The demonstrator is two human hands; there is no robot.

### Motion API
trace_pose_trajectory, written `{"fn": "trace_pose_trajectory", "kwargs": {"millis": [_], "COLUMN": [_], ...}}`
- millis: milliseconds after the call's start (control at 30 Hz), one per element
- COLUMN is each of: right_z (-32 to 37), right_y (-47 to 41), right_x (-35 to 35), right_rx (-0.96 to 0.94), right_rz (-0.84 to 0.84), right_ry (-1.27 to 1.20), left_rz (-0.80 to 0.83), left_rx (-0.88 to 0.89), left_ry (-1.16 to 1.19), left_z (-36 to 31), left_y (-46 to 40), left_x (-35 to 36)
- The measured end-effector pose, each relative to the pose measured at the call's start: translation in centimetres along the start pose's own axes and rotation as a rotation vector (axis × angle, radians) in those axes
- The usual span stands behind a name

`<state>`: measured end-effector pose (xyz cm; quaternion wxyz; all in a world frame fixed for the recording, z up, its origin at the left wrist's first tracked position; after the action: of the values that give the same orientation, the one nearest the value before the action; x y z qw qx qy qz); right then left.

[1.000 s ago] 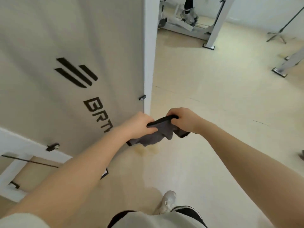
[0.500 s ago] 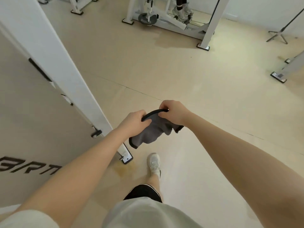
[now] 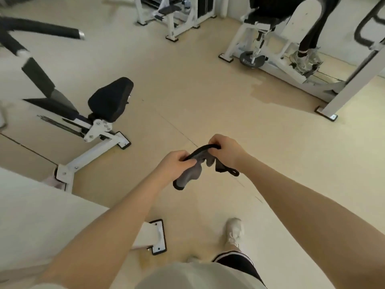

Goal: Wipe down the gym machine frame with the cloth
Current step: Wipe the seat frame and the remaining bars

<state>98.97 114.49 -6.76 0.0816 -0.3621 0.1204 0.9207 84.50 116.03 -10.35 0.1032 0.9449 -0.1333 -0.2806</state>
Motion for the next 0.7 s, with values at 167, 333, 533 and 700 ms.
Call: {"fn": "trace_pose_trajectory", "kwargs": {"millis": [167,333,533,700], "right_z": [3.9,10.2,17.2,24.1], "right_y": [-10.3,-18.3,-24.2,-27.4], "right_x": [0.6,0.5,3.0,6.7], "right_rx": [-0.214,-0.416,-0.529,-0.681], "right_rz": [0.181,0.306,0.407,0.557], "right_ry": [-0.027,-0.053,-0.162,-0.206], "left_rz": [-0.235,-0.456,-0.712,-0.886], "left_rx": [-0.110,-0.179,-0.218,-0.240], "left_ry": [0.116,0.160,0.248,0.209], "left_z": [-0.3,-2.1,-2.4,-1.2], "left_y": [-6.2,-10.3,-12.8,-15.2], "left_x": [-3.3,-6.7,-12.0,-17.7]}}
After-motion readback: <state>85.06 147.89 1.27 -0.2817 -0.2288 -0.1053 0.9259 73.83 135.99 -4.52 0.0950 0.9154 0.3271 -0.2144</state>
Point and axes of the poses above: each hand's wrist, its own y-axis away from the middle knuckle, its own x-axis out of the palm, z = x × y, the point moved 10 cm from there along -y, towards the middle knuckle, and after that the axes turned 13 degrees about -z, right-handed, at the moved point
